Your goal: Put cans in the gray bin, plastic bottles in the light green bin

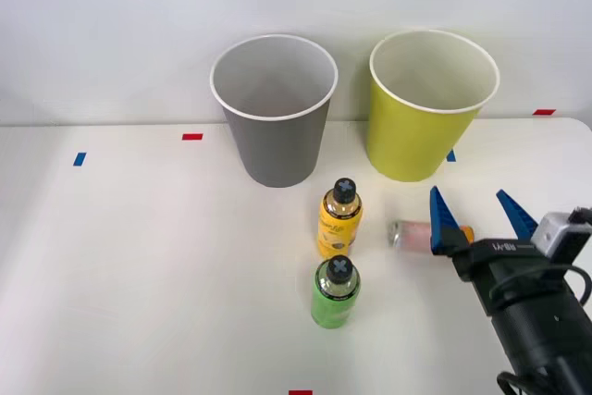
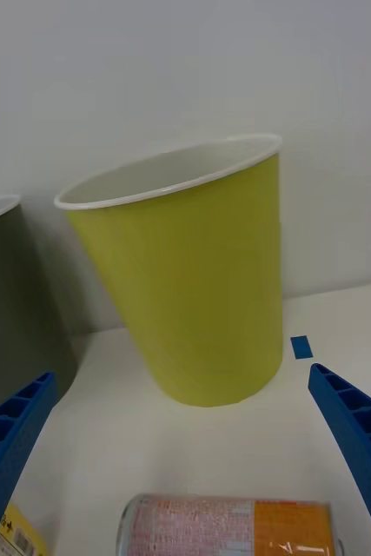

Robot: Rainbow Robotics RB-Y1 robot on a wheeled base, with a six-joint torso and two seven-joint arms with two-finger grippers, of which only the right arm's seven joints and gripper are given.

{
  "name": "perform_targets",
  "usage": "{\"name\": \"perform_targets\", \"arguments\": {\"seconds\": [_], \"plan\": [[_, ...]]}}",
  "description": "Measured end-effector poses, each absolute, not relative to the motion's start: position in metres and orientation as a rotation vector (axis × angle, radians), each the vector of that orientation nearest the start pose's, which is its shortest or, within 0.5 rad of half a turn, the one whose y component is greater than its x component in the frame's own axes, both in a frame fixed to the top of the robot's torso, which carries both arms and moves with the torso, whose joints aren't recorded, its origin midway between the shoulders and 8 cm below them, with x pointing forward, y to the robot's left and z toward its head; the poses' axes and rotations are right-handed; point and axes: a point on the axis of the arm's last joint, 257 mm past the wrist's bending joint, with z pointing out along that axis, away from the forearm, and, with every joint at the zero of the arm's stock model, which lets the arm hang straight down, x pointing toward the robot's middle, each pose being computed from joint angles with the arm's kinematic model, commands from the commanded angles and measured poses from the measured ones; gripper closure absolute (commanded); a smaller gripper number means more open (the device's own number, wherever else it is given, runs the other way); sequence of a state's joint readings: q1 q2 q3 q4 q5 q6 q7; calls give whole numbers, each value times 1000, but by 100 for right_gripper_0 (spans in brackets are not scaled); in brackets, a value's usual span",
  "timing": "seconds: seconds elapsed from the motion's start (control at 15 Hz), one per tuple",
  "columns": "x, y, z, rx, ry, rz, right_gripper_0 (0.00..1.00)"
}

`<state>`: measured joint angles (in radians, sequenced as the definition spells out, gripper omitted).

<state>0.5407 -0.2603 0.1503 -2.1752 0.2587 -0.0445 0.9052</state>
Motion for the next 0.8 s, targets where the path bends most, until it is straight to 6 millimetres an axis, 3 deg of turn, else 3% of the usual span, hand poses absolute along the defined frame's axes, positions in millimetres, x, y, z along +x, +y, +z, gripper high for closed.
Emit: {"name": "perform_targets", "arguments": {"seconds": [0.47, 0.8], "plan": [[328, -254, -212, -88, 1570, -57, 0], [303, -262, -250, -61, 1589, -61, 0]]}}
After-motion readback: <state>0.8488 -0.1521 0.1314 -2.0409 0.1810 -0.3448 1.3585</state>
